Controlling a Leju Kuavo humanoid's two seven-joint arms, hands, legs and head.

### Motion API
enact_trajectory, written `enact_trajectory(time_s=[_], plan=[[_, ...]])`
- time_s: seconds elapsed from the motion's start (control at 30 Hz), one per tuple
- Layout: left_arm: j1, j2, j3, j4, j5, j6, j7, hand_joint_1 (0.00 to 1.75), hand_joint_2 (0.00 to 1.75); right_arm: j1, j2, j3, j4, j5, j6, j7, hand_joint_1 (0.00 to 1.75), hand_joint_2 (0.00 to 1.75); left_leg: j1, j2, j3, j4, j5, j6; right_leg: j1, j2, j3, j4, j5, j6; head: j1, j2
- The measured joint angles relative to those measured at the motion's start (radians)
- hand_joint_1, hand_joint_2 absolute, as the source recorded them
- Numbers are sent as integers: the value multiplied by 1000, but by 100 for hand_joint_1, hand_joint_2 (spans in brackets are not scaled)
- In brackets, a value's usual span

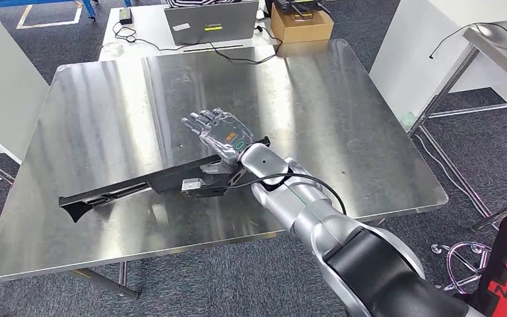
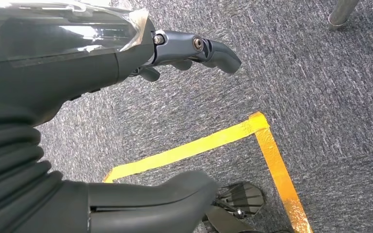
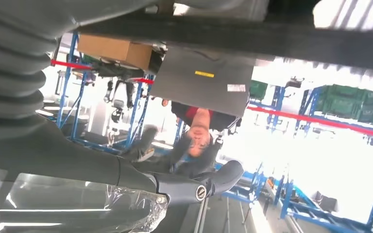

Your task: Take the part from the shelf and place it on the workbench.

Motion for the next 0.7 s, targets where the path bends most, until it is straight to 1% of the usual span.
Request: enact_trajectory(time_s=[0.1, 0.27, 0.4, 0.63, 0.7], plan=[[0, 0, 0, 0, 0, 0, 0, 0, 0, -6, 0, 0, 1, 9, -3, 16, 0, 0, 0, 0, 1, 0, 0, 0, 0, 0, 1, 0, 0, 0, 0, 0], [1, 0, 2, 0, -1, -2, 4, 0, 0, -8, 0, -2, 2, 27, -5, 96, 0, 0, -1, 0, 1, 0, 0, 0, 0, 0, 1, 0, 0, 0, 0, 0], [1, 1, 3, 0, -2, 0, 13, 0, 0, -10, 0, -19, -2, 4, 15, 119, 0, 0, -1, 0, 1, 0, 0, 0, 0, 0, 1, 0, 0, 0, 0, 0], [1, 1, 4, 0, -2, 1, 16, 0, 0, -10, 0, -28, -10, 1, 33, 146, 0, 0, -1, 0, 1, 0, 0, 0, 0, 0, 1, 0, 0, 0, 0, 0], [3, 0, 8, 0, -1, 10, 16, 0, 0, -11, 0, -45, -30, 16, 59, 233, 0, 0, -1, 0, 1, 0, 0, 0, 0, 0, 1, 0, 0, 0, 0, 0]])
